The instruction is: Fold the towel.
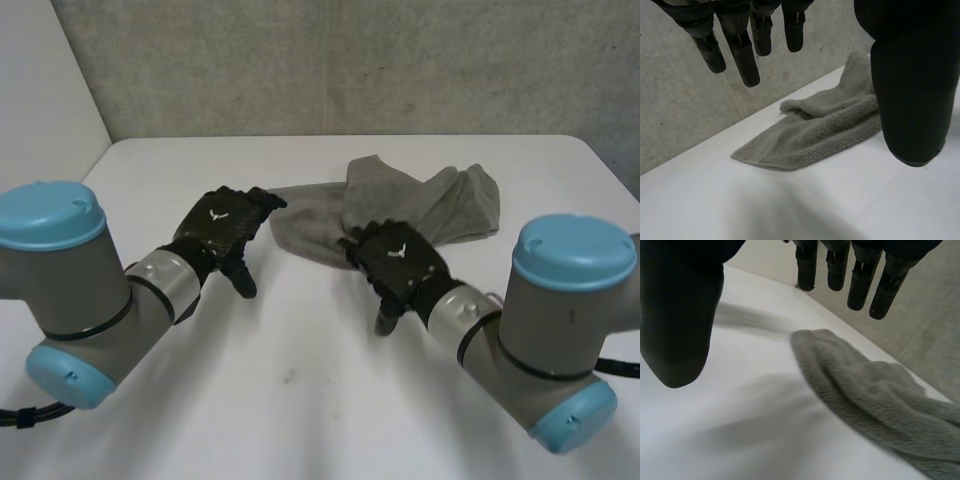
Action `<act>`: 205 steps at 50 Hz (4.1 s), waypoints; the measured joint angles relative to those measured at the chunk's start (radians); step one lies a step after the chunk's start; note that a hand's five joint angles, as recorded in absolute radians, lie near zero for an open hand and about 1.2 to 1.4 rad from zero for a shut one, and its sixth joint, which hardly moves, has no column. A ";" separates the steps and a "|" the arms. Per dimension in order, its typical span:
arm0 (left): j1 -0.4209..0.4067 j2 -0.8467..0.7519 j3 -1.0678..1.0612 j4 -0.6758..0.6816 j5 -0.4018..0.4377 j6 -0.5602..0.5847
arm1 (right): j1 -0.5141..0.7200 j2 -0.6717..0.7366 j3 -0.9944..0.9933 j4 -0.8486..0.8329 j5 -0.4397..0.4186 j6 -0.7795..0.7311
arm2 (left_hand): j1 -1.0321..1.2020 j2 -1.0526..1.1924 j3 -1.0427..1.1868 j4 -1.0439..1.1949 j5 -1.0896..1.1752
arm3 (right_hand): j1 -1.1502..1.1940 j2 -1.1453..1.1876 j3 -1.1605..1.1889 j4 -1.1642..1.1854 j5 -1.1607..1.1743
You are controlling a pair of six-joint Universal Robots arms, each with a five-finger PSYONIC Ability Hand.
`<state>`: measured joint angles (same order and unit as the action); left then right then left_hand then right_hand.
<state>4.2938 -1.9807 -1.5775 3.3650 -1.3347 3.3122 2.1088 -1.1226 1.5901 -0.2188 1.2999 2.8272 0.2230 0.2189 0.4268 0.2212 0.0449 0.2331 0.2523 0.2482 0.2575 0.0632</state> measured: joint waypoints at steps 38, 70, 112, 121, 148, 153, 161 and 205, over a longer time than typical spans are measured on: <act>-0.051 -0.302 0.413 -0.140 -0.002 -0.005 | -0.049 0.718 -1.190 0.563 0.187 -0.021 | 0.000 0.001 0.000 0.000 0.001 | 1.091 1.069 1.055 1.063 1.088; -0.009 -0.018 0.171 -0.132 0.000 0.001 | 0.080 -0.149 0.117 0.345 -0.180 -0.423 | 0.000 0.002 0.000 0.000 0.002 | 0.057 0.029 0.038 0.038 0.022; -0.283 -0.385 0.413 -0.219 -0.106 0.104 | -0.147 0.178 -0.339 0.281 0.006 -0.531 | 0.066 0.071 0.000 0.066 0.071 | -0.001 -0.005 -0.007 -0.002 -0.002; -0.301 -0.424 0.414 -0.212 -0.102 0.104 | -0.146 0.243 -0.397 0.277 0.016 -0.563 | 0.399 0.408 0.198 0.405 0.404 | 0.482 0.471 0.467 0.456 0.486; -0.131 -0.329 0.761 -0.175 -0.311 0.093 | -0.152 0.275 -0.860 0.020 0.287 -0.336 | 0.957 0.994 0.791 0.996 0.966 | 1.092 1.068 1.084 1.084 1.091; -0.082 -0.228 0.723 -0.151 -0.370 0.076 | -0.156 0.225 -0.804 0.004 0.289 -0.306 | 0.957 0.995 0.791 0.996 0.972 | 1.092 1.068 1.084 1.084 1.091; -0.052 -0.098 0.463 -0.130 -0.374 0.034 | -0.148 0.171 -0.597 0.087 0.195 -0.311 | 0.961 0.995 0.791 0.996 0.972 | 1.092 1.068 1.084 1.084 1.095; -0.132 0.090 0.013 -0.262 -0.354 0.040 | -0.181 0.066 -0.155 0.275 0.099 -0.441 | 0.028 0.026 -0.180 0.025 0.025 | 1.092 1.068 1.084 1.085 1.095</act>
<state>4.1619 -1.8907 -1.5648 3.1032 -1.6887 3.3527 1.9279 -1.0567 1.4346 0.0559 1.3991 2.3861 0.2510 0.2453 0.2471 0.2459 0.0698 1.3251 1.3203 1.3317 1.3425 1.1584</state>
